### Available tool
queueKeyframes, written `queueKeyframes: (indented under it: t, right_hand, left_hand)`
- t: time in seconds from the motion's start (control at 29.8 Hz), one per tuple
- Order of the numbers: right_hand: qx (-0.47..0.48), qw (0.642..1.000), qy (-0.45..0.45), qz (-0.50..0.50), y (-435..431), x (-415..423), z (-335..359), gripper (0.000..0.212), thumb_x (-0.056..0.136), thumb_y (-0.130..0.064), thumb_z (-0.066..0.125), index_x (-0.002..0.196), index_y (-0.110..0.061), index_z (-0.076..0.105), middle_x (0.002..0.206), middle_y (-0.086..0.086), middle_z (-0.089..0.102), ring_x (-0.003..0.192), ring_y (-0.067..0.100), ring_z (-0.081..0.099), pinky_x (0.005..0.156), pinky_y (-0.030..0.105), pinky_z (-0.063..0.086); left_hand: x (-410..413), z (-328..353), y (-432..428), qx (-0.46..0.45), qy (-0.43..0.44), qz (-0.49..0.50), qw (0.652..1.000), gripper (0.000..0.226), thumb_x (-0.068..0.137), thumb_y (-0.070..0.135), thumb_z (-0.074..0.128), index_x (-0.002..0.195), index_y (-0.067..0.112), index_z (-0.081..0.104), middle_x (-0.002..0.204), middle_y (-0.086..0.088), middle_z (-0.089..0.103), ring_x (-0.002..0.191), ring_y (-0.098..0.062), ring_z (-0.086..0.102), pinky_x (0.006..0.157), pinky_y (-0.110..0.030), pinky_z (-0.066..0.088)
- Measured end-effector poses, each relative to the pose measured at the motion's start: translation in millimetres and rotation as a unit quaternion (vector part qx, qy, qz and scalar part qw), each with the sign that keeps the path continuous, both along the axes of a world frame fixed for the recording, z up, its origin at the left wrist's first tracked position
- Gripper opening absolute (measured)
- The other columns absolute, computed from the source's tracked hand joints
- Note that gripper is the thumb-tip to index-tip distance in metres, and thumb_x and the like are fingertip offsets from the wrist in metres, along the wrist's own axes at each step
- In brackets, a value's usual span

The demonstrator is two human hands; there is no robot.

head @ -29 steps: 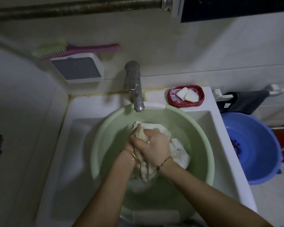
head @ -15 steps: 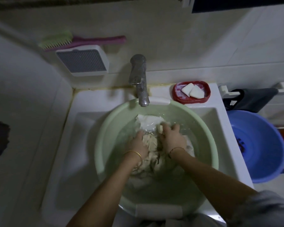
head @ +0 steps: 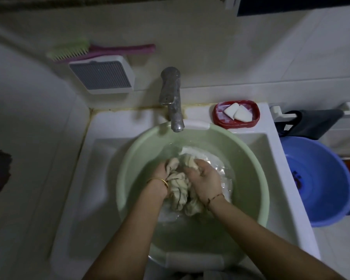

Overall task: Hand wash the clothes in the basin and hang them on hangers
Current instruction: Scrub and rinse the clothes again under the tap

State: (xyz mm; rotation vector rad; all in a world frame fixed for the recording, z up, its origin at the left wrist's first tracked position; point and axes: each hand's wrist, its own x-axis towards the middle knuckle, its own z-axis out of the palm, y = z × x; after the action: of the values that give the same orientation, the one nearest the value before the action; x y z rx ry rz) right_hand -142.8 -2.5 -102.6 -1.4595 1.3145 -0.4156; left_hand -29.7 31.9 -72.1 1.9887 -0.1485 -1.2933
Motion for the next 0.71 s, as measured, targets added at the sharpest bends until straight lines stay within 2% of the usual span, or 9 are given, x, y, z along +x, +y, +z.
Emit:
queueKeyframes:
  t: [0.07, 0.13, 0.24, 0.37, 0.44, 0.54, 0.57, 0.6, 0.71]
  right_hand:
    - [-0.022, 0.998, -0.057, 0.014, 13, 0, 23, 0.026, 0.082, -0.039, 0.068, 0.079, -0.013, 0.068, 0.074, 0.001, 0.07, 0.075, 0.018, 0.065, 0.073, 0.033, 0.053]
    - [-0.057, 0.996, -0.049, 0.04, 16, 5, 33, 0.03, 0.082, -0.039, 0.067, 0.065, -0.014, 0.062, 0.067, 0.002, 0.068, 0.069, 0.019, 0.063, 0.066, 0.033, 0.051]
    - [-0.095, 0.993, 0.007, 0.067, 12, 15, 37, 0.029, 0.078, -0.043, 0.061, 0.056, -0.027, 0.051, 0.062, -0.004, 0.061, 0.069, 0.017, 0.059, 0.062, 0.029, 0.045]
    - [-0.083, 0.996, 0.026, 0.013, -18, 19, 16, 0.024, 0.081, -0.042, 0.057, 0.07, -0.02, 0.057, 0.072, 0.006, 0.064, 0.076, 0.027, 0.061, 0.062, 0.03, 0.042]
    - [-0.083, 0.996, 0.04, -0.021, -38, 10, -2, 0.024, 0.088, -0.037, 0.057, 0.082, -0.014, 0.061, 0.081, 0.012, 0.066, 0.082, 0.032, 0.062, 0.068, 0.032, 0.044]
    - [-0.158, 0.984, 0.071, 0.03, -47, -3, -27, 0.023, 0.091, -0.031, 0.053, 0.11, -0.02, 0.06, 0.104, 0.011, 0.062, 0.091, 0.034, 0.06, 0.079, 0.043, 0.05]
    - [-0.178, 0.974, 0.12, 0.075, -43, -5, -35, 0.032, 0.092, -0.028, 0.051, 0.123, -0.024, 0.054, 0.117, 0.011, 0.055, 0.096, 0.034, 0.058, 0.083, 0.044, 0.049]
    - [-0.198, 0.955, 0.176, 0.132, -37, -7, -42, 0.042, 0.093, -0.026, 0.048, 0.135, -0.028, 0.043, 0.128, 0.011, 0.046, 0.101, 0.034, 0.056, 0.086, 0.045, 0.049]
    - [-0.26, 0.856, 0.274, 0.353, -16, -10, -56, 0.063, 0.096, -0.025, 0.041, 0.15, -0.031, 0.009, 0.147, 0.015, 0.024, 0.121, 0.037, 0.043, 0.088, 0.046, 0.049]
  left_hand:
    - [0, -2, -1, -0.047, 0.045, -0.007, 0.998, 0.044, 0.1, 0.034, 0.037, 0.116, 0.002, 0.062, 0.065, -0.005, 0.068, 0.072, -0.022, 0.057, 0.063, -0.026, 0.047]
    - [-15, -3, -1, -0.06, 0.059, 0.013, 0.996, 0.051, 0.096, 0.044, 0.042, 0.08, 0.005, 0.068, 0.061, -0.011, 0.066, 0.067, -0.023, 0.06, 0.066, -0.026, 0.049]
    - [-29, -5, 3, -0.077, 0.069, 0.035, 0.994, 0.035, 0.083, 0.032, 0.07, 0.062, 0.006, 0.059, 0.067, -0.004, 0.061, 0.063, -0.012, 0.056, 0.069, -0.021, 0.046]
    - [-33, -9, 0, -0.058, 0.174, 0.039, 0.982, 0.035, 0.103, 0.022, 0.032, 0.073, 0.018, 0.05, 0.074, 0.0, 0.053, 0.07, -0.015, 0.052, 0.06, -0.024, 0.048]
    - [-35, -16, -1, -0.035, 0.115, -0.004, 0.993, 0.034, 0.099, 0.024, 0.042, 0.068, 0.016, 0.053, 0.071, -0.005, 0.055, 0.075, -0.023, 0.054, 0.069, -0.027, 0.045]
    - [-17, -24, 5, 0.024, -0.131, -0.09, 0.987, 0.015, 0.091, 0.021, 0.05, 0.077, 0.015, 0.05, 0.078, -0.009, 0.055, 0.084, -0.027, 0.055, 0.076, -0.032, 0.044]
    - [-12, -30, 9, 0.04, -0.19, -0.148, 0.97, 0.011, 0.087, 0.023, 0.055, 0.094, 0.015, 0.053, 0.094, -0.014, 0.056, 0.092, -0.031, 0.057, 0.082, -0.034, 0.046]
    - [-10, -31, 13, 0.082, -0.223, -0.244, 0.94, 0.037, 0.084, 0.026, 0.06, 0.118, 0.018, 0.049, 0.115, -0.015, 0.05, 0.107, -0.034, 0.053, 0.092, -0.036, 0.045]
    - [-18, -44, 26, 0.213, -0.314, -0.503, 0.777, 0.078, 0.087, 0.033, 0.06, 0.149, 0.022, 0.014, 0.142, -0.012, 0.021, 0.129, -0.035, 0.032, 0.109, -0.042, 0.032]
